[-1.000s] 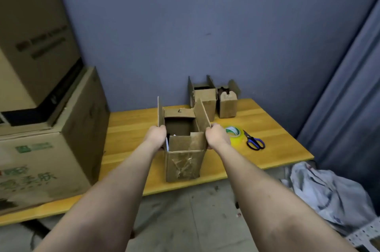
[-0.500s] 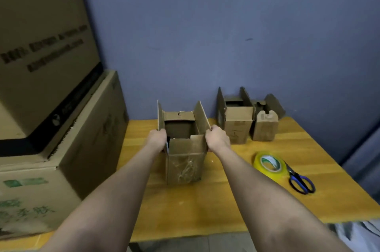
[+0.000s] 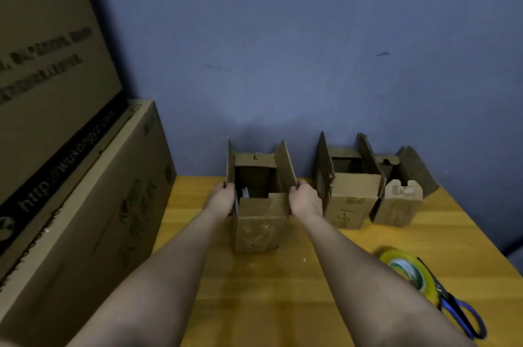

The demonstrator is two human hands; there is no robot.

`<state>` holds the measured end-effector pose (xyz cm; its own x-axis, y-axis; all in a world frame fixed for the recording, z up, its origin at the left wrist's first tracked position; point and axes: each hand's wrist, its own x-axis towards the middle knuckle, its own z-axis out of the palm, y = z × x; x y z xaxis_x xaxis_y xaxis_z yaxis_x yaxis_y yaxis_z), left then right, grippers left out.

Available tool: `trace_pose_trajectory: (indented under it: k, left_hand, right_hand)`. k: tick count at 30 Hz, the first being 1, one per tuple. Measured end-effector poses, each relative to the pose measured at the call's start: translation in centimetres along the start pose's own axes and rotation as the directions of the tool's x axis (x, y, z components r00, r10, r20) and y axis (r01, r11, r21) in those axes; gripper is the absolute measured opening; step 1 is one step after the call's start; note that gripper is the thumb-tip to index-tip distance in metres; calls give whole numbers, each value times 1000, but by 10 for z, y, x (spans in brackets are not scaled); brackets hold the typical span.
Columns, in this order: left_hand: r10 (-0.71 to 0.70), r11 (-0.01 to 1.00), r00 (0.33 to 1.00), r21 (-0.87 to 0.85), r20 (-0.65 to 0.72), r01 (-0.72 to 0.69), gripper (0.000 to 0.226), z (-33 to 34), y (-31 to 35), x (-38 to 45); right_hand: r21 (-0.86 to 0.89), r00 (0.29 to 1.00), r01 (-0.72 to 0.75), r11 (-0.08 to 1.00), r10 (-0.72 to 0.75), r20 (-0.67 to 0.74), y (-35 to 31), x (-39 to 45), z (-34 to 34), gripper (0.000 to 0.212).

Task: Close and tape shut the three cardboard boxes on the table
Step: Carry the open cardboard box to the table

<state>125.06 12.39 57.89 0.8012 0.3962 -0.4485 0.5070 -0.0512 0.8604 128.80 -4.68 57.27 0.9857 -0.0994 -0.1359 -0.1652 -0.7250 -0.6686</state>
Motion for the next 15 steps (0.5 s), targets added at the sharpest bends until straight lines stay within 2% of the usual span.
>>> trace_pose_trajectory:
  k: [9, 15]
  left_hand:
    - [-60, 986, 990, -147, 128, 78, 45, 14, 0, 24]
    - [-93, 988, 994, -118, 50, 98, 46, 14, -6, 40]
  right_hand:
    - [21, 999, -17, 1000, 17, -32, 3, 15, 11, 25]
    - [33, 999, -27, 999, 28, -33, 1, 15, 17, 29]
